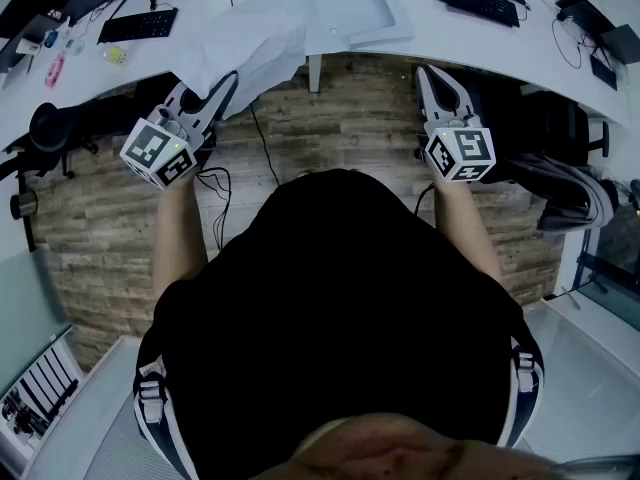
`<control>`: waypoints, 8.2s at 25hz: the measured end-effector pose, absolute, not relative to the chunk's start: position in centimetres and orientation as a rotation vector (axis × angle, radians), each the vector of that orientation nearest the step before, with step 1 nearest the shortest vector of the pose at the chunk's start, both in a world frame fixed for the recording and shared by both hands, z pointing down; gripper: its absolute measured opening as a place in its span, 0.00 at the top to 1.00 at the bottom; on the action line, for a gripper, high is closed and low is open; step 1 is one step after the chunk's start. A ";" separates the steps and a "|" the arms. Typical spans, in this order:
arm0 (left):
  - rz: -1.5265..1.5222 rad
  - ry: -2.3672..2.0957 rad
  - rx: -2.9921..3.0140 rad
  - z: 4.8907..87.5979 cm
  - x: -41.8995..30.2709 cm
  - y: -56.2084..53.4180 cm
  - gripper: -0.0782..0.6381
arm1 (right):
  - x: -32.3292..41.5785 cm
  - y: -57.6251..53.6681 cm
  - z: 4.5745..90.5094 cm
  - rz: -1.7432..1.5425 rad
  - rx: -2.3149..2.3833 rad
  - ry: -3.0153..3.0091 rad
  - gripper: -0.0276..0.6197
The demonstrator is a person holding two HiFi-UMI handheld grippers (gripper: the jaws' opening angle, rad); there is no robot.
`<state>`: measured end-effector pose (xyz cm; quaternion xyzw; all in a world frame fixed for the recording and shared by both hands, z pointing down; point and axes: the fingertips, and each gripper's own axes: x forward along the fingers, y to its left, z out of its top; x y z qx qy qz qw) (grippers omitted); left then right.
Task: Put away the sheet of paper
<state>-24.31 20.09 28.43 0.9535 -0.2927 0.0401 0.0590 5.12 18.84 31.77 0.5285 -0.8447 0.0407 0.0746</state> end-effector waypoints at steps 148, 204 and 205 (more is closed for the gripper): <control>0.263 -1.046 2.557 37.7 -11.9 -5.5 0.86 | 14.8 -14.3 38.7 0.309 1.288 -2.647 0.93; 0.342 -0.794 2.451 45.3 -11.6 -10.9 0.86 | 12.9 -18.4 42.3 0.370 1.324 -2.537 0.93; 0.342 -0.790 2.446 45.5 -11.7 -11.2 0.86 | 12.8 -18.6 42.4 0.371 1.323 -2.534 0.93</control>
